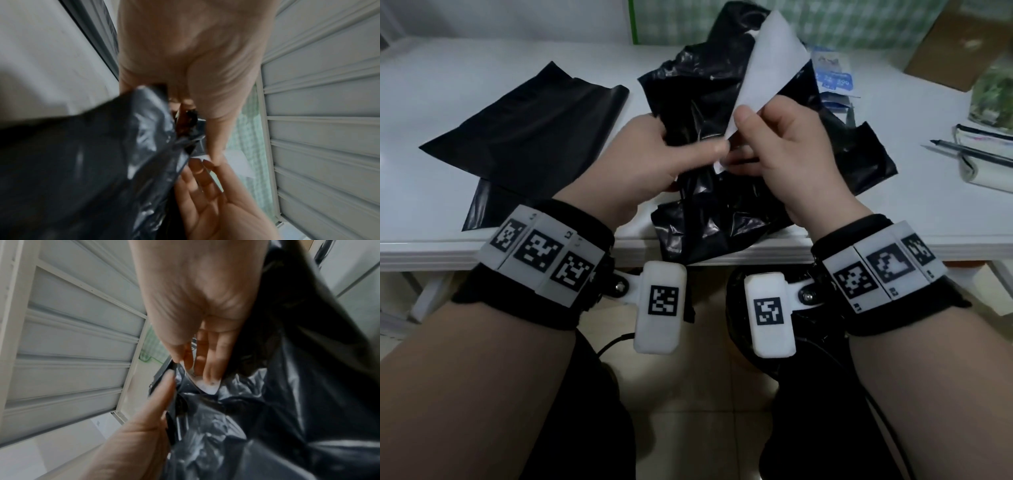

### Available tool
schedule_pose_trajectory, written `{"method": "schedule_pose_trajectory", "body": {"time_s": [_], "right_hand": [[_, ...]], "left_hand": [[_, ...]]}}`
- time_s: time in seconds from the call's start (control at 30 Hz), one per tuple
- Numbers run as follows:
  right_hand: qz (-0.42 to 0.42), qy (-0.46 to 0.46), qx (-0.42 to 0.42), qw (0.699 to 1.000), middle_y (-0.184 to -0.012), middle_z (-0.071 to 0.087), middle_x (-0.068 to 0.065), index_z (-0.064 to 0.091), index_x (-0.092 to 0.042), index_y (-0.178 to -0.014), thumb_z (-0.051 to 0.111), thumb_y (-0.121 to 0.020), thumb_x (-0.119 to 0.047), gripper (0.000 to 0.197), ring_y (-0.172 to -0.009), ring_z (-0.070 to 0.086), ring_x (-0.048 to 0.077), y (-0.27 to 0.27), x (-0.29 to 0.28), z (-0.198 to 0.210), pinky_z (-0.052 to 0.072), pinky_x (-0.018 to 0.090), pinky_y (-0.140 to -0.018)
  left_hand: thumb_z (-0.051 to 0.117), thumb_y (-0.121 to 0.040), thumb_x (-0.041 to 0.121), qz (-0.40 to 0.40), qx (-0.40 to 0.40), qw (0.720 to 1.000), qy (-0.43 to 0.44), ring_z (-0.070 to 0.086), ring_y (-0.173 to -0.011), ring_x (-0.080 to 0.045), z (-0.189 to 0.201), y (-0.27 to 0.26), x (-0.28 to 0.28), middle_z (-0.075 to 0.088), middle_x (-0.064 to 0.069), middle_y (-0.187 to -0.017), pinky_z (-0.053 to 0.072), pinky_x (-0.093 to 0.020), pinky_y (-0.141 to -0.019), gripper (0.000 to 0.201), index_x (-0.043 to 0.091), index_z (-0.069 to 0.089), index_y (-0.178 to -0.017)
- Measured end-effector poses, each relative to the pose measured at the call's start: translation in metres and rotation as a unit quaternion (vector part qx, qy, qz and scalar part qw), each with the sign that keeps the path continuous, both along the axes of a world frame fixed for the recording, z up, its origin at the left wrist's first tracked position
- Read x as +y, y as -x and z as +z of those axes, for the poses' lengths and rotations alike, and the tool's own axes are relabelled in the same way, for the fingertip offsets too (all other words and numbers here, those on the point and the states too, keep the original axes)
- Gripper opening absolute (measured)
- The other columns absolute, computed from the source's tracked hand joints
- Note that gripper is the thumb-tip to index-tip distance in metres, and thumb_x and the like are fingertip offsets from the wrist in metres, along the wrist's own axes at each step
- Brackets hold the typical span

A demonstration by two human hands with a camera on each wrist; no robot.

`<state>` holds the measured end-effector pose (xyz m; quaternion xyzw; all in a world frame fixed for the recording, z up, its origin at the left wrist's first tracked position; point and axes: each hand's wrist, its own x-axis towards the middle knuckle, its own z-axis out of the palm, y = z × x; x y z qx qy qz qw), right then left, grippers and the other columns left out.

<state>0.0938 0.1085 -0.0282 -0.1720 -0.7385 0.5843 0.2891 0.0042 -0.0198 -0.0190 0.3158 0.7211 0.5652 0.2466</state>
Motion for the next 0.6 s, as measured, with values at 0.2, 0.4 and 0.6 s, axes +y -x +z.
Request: {"method": "schedule_pose_trajectory", "body": {"time_s": [0.2,0.4,0.6], "right_hand": [[-0.011,-0.021,-0.034,0.999,-0.078,0.065,0.01,0.057,-0.004,-0.085,0.051,-0.096,-0.024,0.024,-0.062,0.064,0.011,0.002,0.005,-0.003,0.048,0.021,-0.051],[0.016,-0.033,-0.06,0.998,-0.072,0.061,-0.003,0.06,-0.016,-0.073,0.053,-0.093,-0.04,0.032,-0.066,0.058,0.007,0.001,0.0,-0.005,0.052,0.022,-0.058],[0.002,-0.164,-0.095,0.982,-0.066,0.057,-0.012,0.059,-0.022,-0.074,0.078,-0.073,-0.039,0.026,-0.057,0.05,-0.005,0.001,0.001,-0.016,0.043,0.009,-0.06]], "left_hand": [[0.064,-0.08,-0.001,0.042,0.045,0.997,0.04,0.057,-0.053,-0.004,-0.003,0.004,0.002,0.061,0.001,-0.07,0.044,-0.015,-0.049,0.014,0.013,0.062,-0.078],[0.047,-0.089,-0.01,0.048,-0.127,0.991,-0.013,0.066,-0.091,-0.02,-0.004,0.001,0.008,0.064,-0.006,-0.106,0.058,-0.021,-0.058,0.03,0.008,0.057,-0.11],[0.047,-0.095,0.005,0.046,-0.156,0.986,-0.026,0.068,-0.089,-0.017,-0.002,-0.001,0.007,0.067,-0.001,-0.096,0.06,-0.03,-0.063,0.017,0.018,0.058,-0.092]]}}
